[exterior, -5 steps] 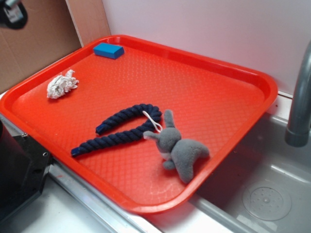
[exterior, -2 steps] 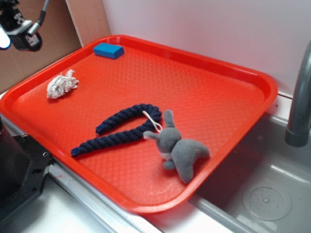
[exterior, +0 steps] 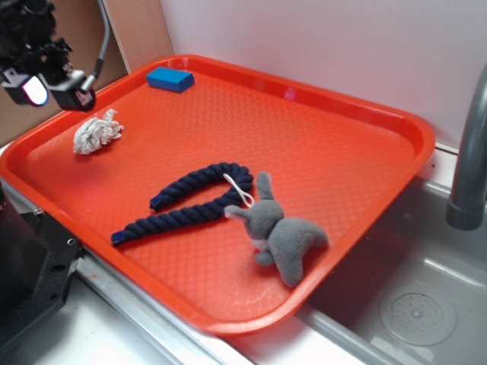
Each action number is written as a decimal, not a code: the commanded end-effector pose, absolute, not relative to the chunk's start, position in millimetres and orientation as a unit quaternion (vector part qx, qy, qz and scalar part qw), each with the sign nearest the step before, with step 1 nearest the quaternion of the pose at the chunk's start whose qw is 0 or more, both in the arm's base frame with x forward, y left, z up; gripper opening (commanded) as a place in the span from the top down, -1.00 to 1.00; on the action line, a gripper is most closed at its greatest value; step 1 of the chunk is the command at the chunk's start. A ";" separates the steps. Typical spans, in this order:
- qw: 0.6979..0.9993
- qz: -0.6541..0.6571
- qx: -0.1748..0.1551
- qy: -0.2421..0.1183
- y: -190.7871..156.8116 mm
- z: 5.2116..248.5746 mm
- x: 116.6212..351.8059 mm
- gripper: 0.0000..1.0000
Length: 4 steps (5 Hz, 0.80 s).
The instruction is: Grab the white paper.
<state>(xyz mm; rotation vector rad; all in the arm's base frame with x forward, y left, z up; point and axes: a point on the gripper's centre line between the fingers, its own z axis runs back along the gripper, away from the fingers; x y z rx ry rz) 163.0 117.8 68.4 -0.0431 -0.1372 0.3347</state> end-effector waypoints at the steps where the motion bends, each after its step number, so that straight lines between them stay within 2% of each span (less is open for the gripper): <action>1: 0.989 0.122 -0.056 -0.067 121.4 34.4 196.8 -1.00; 2: 0.991 0.100 -0.075 -0.056 117.2 19.6 202.2 -0.98; 3: 0.991 0.101 -0.066 -0.058 112.6 18.6 202.6 1.00; 4: 0.990 0.111 -0.055 -0.061 111.4 22.1 202.3 1.00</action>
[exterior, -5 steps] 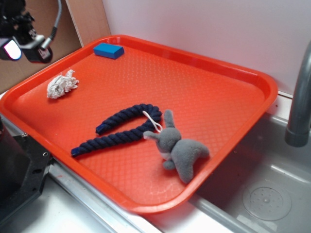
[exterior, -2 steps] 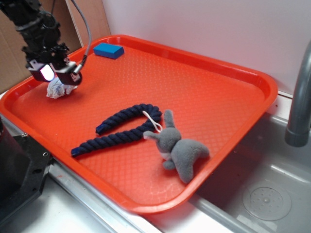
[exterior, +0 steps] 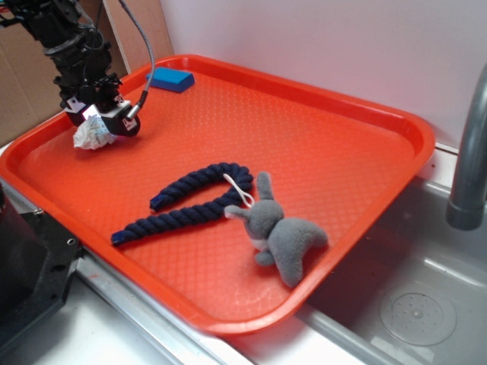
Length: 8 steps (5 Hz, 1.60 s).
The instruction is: Grab the white paper.
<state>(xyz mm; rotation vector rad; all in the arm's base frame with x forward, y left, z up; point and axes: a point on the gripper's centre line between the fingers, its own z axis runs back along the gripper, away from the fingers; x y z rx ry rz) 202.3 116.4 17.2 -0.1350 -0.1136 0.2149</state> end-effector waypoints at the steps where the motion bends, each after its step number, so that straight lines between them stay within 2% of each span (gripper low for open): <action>1: 0.990 0.114 -0.034 -0.072 110.9 30.8 201.4 1.00; 2: 0.987 0.145 0.010 -0.071 108.2 46.2 203.3 1.00; 3: 0.983 0.171 0.028 -0.058 104.6 74.2 212.3 1.00; 4: 0.984 0.170 0.006 -0.060 97.3 107.0 215.7 1.00; 5: 0.988 0.146 -0.013 -0.045 79.2 143.7 220.7 1.00; 6: 0.993 0.114 -0.009 -0.026 46.1 184.1 229.4 1.00; 8: 0.996 0.071 -0.040 -0.028 -6.2 222.5 232.3 1.00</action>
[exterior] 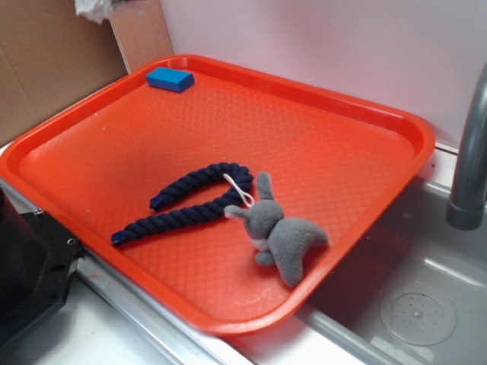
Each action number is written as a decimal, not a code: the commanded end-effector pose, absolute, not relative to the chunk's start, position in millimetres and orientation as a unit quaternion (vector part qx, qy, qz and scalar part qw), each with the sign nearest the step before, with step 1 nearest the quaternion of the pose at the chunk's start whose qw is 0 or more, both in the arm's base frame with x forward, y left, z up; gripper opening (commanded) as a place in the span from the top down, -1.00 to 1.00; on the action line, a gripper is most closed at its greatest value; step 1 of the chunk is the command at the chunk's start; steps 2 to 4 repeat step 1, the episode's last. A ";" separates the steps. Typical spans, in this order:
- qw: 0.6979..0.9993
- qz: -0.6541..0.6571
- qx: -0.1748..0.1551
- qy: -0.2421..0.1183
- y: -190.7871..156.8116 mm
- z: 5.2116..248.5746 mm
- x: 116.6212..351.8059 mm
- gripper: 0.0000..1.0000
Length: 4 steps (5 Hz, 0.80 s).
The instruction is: Grab the white paper.
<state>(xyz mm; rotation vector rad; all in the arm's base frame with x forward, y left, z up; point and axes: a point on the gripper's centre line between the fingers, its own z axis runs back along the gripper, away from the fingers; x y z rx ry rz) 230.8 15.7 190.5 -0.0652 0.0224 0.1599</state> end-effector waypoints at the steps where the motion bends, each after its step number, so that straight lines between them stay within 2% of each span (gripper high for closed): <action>1: 0.997 0.043 -0.052 -0.025 -2.4 224.3 224.1 1.00; 4: 0.997 0.043 -0.052 -0.025 -2.4 224.3 224.1 1.00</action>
